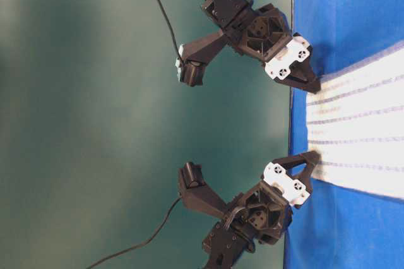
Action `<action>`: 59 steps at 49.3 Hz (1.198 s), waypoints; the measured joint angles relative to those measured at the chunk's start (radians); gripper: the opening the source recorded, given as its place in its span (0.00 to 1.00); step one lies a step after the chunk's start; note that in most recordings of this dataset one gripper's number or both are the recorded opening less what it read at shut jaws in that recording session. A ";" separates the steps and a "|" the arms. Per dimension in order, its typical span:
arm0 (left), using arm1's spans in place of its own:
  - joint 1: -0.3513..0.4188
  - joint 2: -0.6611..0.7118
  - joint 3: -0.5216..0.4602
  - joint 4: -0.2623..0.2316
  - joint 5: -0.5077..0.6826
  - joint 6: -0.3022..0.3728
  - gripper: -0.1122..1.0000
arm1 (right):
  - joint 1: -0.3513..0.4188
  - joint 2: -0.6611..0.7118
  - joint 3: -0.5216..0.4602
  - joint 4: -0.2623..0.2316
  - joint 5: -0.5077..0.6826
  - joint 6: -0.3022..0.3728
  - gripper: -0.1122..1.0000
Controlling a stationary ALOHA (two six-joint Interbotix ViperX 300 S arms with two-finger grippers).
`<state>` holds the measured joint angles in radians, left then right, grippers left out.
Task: Fold the blue towel.
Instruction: 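Grasp the far end corners of the strip with both grippers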
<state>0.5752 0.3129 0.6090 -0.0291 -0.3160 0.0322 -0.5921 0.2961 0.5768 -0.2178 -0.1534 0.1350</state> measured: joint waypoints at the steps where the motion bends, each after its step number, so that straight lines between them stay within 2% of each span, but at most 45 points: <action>1: 0.002 0.000 -0.002 0.000 0.000 -0.002 0.89 | -0.002 0.003 0.000 0.000 -0.002 0.000 0.70; 6: 0.006 0.005 -0.002 0.000 0.000 -0.005 0.86 | -0.006 0.012 -0.002 0.002 -0.009 0.003 0.68; 10: 0.006 0.011 -0.002 0.000 0.002 -0.005 0.80 | -0.005 0.018 -0.003 0.002 -0.012 0.006 0.62; 14: 0.005 0.014 -0.003 0.002 0.005 -0.006 0.69 | -0.005 0.025 -0.005 0.002 -0.014 0.008 0.47; 19: 0.003 0.020 -0.008 0.000 0.006 -0.002 0.50 | -0.003 0.028 -0.006 0.002 -0.012 0.006 0.21; 21: 0.000 0.025 -0.009 0.002 0.006 -0.002 0.43 | -0.003 0.026 -0.008 0.002 -0.012 0.006 0.16; 27: -0.012 0.032 -0.014 0.000 0.008 0.000 0.23 | -0.002 0.026 -0.006 0.002 -0.012 0.006 0.16; 32: -0.015 0.032 -0.015 0.002 0.008 0.000 0.16 | 0.000 0.026 -0.006 0.002 -0.011 0.006 0.16; 41: -0.015 0.032 -0.015 0.002 0.009 0.008 0.15 | 0.000 0.026 -0.006 0.003 -0.011 0.015 0.16; 59: -0.011 -0.031 -0.023 0.002 0.031 0.095 0.15 | 0.002 -0.060 -0.006 0.002 0.003 0.014 0.16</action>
<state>0.5645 0.2823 0.5860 -0.0276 -0.2853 0.1273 -0.5906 0.2362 0.5706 -0.2163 -0.1503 0.1488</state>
